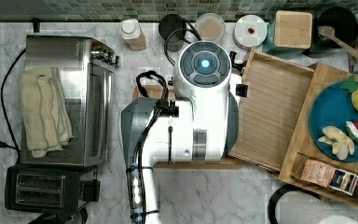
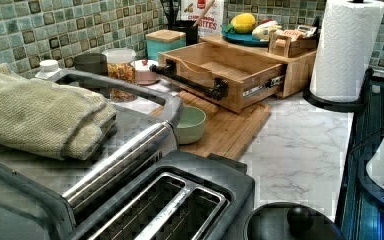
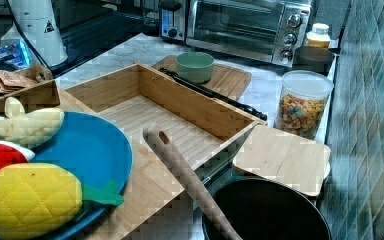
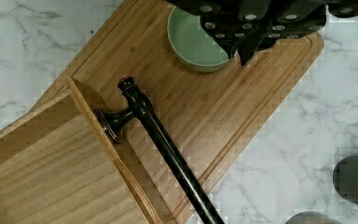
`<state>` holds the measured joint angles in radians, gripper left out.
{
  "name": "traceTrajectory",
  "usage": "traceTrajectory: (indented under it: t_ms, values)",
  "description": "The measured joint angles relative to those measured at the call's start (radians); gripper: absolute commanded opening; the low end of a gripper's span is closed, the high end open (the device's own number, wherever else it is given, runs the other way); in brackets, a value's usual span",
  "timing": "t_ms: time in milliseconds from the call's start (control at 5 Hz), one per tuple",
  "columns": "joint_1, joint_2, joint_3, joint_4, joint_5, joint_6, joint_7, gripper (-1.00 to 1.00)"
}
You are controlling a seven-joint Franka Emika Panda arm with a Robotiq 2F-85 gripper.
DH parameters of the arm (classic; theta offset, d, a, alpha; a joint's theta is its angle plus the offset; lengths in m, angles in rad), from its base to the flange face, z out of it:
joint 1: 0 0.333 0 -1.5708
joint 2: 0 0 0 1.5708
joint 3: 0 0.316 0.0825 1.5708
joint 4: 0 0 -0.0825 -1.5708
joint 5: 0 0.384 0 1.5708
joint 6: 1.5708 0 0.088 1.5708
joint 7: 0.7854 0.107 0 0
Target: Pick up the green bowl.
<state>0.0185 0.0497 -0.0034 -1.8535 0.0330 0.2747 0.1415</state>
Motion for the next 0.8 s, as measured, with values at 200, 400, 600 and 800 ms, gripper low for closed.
traceTrajectory:
  t_ms: [200,400,600,800]
  values:
    - [0.0,0.0,0.0,-0.007,0.0,0.004,0.0,-1.0]
    - [0.0,0.006,-0.003,-0.01,0.0,0.005,0.0,-1.0]
    - [0.0,0.007,-0.002,-0.035,0.0,0.044,0.0,-1.0]
    - [0.005,-0.004,0.001,-0.1,0.0,0.124,0.081,-1.0]
